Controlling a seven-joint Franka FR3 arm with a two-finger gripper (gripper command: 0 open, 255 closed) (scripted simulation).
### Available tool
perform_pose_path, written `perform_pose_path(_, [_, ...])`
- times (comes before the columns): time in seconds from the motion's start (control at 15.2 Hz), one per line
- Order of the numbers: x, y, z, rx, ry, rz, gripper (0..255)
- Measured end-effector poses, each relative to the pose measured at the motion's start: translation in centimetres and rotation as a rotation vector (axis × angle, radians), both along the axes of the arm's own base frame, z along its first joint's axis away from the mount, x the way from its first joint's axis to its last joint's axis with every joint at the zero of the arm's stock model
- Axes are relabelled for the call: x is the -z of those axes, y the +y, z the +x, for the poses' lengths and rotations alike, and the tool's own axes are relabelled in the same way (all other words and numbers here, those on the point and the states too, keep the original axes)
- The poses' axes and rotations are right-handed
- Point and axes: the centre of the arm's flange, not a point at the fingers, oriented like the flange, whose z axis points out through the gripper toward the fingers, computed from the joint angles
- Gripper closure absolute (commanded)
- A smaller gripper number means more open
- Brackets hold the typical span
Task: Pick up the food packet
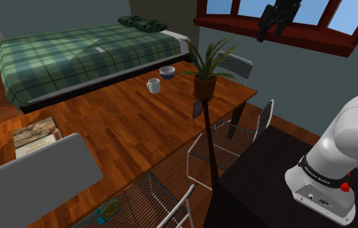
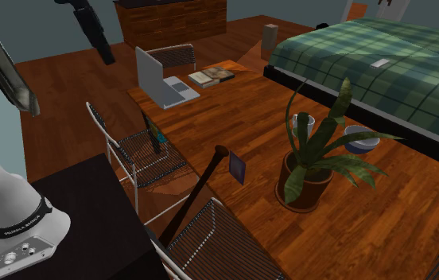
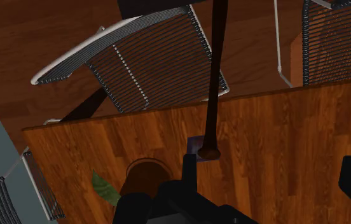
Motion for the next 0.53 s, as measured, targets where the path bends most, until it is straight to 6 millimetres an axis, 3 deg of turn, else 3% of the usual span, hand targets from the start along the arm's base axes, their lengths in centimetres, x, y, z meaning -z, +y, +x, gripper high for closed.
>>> perform_pose_path(0.2, [1.1,0.5,0.8,0.036,0.002,0.001,0])
perform_pose_path(0.53, [5.9,2.0,5.1,0.183,0.006,0.005,0])
